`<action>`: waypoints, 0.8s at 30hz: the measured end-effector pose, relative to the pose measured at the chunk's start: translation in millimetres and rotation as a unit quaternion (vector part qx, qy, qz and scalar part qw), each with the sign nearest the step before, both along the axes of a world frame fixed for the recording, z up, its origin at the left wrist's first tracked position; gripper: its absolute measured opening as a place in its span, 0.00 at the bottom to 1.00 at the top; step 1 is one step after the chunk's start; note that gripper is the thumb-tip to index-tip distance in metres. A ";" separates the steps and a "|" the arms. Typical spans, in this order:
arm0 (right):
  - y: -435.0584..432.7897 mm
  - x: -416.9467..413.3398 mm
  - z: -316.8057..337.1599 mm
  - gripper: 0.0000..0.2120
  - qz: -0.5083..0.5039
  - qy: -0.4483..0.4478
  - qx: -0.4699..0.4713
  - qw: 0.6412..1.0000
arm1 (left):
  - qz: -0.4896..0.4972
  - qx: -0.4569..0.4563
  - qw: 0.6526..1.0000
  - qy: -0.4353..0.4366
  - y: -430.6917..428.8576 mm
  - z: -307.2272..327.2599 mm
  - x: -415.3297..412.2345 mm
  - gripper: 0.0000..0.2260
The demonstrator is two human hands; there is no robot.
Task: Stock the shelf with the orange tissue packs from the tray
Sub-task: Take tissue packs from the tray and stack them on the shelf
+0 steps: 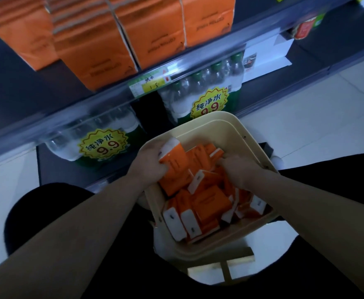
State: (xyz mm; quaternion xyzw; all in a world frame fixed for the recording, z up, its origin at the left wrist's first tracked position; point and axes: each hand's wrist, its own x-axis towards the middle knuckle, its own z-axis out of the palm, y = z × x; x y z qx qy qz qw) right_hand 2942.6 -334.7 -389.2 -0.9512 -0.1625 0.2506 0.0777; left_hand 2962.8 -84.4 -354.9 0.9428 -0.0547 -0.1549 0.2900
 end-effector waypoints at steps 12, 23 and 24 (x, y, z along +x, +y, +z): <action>58.3 19.5 -58.0 0.22 0.095 0.031 -0.073 0.992 | 0.046 0.101 0.994 -0.006 24.9 -20.1 -2.5 0.26; 39.2 23.4 -53.0 0.15 0.027 -0.004 -0.066 0.997 | 0.063 0.070 0.995 0.008 23.1 -21.1 4.9 0.23; 35.3 27.6 -47.3 0.16 -0.009 0.018 -0.026 0.999 | 0.067 0.066 0.996 0.006 21.3 -19.5 5.1 0.23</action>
